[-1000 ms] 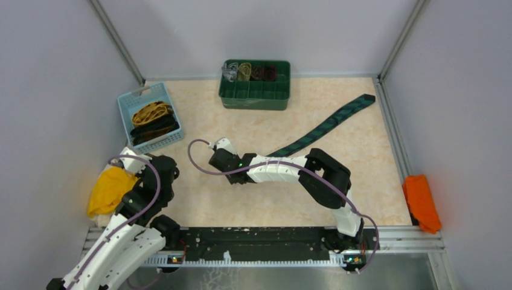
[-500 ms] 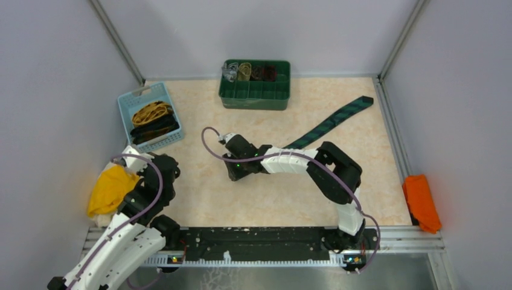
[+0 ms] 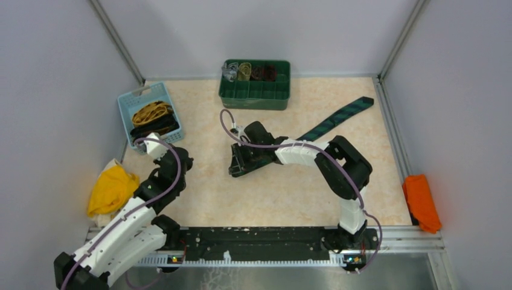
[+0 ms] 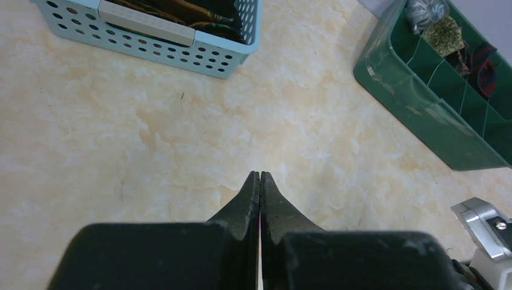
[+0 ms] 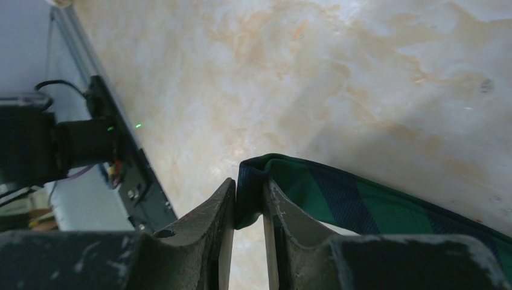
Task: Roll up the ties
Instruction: Roll the tie at the center of the board.
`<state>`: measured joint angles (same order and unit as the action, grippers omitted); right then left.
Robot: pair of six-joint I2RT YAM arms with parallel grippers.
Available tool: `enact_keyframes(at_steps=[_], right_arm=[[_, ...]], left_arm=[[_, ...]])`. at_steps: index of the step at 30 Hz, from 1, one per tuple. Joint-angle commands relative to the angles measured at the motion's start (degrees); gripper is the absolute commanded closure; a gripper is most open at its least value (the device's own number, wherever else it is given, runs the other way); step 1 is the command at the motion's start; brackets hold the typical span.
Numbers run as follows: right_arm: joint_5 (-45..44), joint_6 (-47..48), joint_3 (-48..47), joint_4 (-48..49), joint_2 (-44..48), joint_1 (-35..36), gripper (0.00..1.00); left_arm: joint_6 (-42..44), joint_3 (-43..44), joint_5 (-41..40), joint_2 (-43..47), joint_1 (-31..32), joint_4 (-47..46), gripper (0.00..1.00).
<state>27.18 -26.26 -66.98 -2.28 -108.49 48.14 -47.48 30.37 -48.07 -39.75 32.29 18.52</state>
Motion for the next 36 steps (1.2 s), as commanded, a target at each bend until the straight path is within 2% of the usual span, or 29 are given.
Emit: enact_keyframes(at_steps=[1,6,11,18,30,36], right_arm=[[11.4,-4.4,0.6,7.6,0.8,-0.2,0.77],[14.5,-6.6,1.0,11.7,-1.2,-0.1,0.77],[17.0,-7.4,-0.9,11.0,-4.6,-0.4,0.77],[18.9,-9.7,1.5,14.5,-4.3,-3.1,0.78],[16.7,-7.0,5.3,11.6,-2.7,-8.5,0.78],[10.2,-2.4,4.5,5.5,-1.8,-9.6,0.78]], left_arm=[[2.0,0.6,1.3,-1.1,-0.2,-2.6,1.0],[2.8,-0.4,1.3,0.5,-0.1,-2.8,1.0],[3.7,-1.3,1.1,1.7,-0.1,-3.3,1.0],[4.4,-1.5,2.0,1.0,-0.2,-4.3,1.0],[5.9,-2.1,8.0,-4.5,-0.1,-10.1,1.0],[9.6,-2.5,16.0,-10.9,-0.1,-18.0,1.0]])
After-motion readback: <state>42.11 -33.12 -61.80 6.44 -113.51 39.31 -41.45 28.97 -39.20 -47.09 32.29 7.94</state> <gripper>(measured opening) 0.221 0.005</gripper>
